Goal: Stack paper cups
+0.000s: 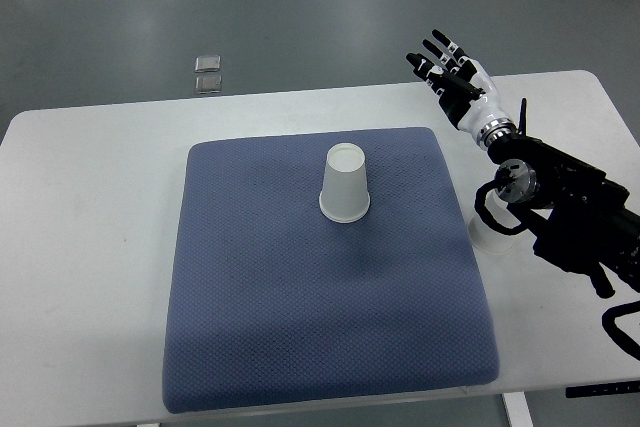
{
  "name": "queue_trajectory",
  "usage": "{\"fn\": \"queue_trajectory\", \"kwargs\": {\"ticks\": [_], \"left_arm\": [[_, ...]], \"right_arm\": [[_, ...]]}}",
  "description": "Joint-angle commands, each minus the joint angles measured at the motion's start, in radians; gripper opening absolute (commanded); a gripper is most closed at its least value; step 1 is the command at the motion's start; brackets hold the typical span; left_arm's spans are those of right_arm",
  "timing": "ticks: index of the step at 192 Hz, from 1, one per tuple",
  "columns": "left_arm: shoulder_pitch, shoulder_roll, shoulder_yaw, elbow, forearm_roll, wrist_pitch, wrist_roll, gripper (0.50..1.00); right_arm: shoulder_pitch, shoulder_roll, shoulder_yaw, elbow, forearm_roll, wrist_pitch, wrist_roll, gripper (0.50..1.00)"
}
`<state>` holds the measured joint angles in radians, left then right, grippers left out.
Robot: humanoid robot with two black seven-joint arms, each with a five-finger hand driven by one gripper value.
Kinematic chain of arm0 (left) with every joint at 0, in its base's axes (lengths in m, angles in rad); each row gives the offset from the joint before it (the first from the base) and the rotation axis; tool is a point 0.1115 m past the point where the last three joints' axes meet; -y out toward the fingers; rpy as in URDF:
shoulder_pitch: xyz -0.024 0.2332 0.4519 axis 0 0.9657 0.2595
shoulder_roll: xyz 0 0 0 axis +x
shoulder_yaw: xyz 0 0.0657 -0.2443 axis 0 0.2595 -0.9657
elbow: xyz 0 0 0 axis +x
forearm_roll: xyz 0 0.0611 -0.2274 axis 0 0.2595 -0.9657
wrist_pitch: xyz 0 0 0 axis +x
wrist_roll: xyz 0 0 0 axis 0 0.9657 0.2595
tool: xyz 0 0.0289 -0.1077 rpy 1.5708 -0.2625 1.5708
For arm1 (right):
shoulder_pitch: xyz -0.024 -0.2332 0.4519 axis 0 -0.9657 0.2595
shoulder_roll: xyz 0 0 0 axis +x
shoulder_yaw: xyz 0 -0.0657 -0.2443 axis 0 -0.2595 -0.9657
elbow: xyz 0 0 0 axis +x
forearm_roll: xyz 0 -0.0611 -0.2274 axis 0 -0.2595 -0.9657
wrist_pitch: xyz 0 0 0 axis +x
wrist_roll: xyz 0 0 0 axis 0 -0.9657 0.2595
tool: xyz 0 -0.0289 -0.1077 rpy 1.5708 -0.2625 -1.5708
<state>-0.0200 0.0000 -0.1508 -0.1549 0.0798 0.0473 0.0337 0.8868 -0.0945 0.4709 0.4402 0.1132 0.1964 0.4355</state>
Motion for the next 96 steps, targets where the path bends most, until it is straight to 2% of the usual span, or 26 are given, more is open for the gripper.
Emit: {"fn": "queue_trajectory", "kwargs": {"ticks": [1,96], "left_arm": [[-0.001,0.0,-0.001,0.0,0.0,0.0,0.0,1.0],[0.008,0.0,-0.003,0.008,0.0,0.0,0.0,1.0]], "right_arm": [[0.0,-0.001,0.0,0.0,0.0,0.0,0.0,0.913],[0.003,-0.002,0.002,0.0,0.0,0.0,0.0,0.913]]}}
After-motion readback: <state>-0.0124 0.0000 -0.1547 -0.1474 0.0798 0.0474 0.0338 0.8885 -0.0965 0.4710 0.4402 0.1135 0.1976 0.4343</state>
